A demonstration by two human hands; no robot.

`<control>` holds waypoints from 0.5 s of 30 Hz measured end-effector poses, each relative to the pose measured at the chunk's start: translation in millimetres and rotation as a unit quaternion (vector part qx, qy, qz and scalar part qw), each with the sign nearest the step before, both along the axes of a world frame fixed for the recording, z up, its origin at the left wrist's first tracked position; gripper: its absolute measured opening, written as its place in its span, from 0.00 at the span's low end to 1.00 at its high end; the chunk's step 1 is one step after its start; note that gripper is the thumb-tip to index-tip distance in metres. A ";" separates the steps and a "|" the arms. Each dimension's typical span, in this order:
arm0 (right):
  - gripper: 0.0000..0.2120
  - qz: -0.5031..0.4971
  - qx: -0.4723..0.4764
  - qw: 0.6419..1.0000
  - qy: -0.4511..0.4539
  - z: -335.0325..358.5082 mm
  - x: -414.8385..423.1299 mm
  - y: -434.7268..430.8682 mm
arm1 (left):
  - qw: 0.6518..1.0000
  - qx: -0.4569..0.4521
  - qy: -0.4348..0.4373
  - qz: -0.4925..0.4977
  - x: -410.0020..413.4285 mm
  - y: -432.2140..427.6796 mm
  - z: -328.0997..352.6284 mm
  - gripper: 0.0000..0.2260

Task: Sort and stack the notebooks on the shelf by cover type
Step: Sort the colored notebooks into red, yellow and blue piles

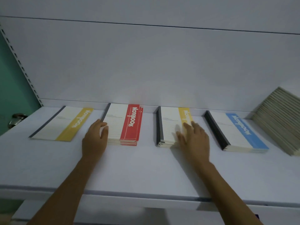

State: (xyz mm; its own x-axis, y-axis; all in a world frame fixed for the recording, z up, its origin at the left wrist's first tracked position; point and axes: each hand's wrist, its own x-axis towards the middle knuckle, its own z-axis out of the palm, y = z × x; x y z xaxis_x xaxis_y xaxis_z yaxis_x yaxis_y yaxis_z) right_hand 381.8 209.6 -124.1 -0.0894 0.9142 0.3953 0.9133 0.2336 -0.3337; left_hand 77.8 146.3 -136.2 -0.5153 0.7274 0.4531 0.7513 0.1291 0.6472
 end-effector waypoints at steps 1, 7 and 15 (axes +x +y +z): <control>0.25 0.035 0.009 0.999 -0.001 -1.8 -5.2 -6.0 | 1.000 -0.004 -0.009 0.007 0.0 1.0 0.5 0.13; 0.28 0.104 -0.003 0.993 -0.059 -21.3 -15.5 -14.4 | 0.997 -0.036 -0.057 0.040 0.0 3.0 1.3 0.22; 0.29 0.108 0.012 0.994 -0.030 -17.1 -16.2 -15.4 | 0.998 -0.038 -0.048 0.013 -0.6 2.6 0.4 0.22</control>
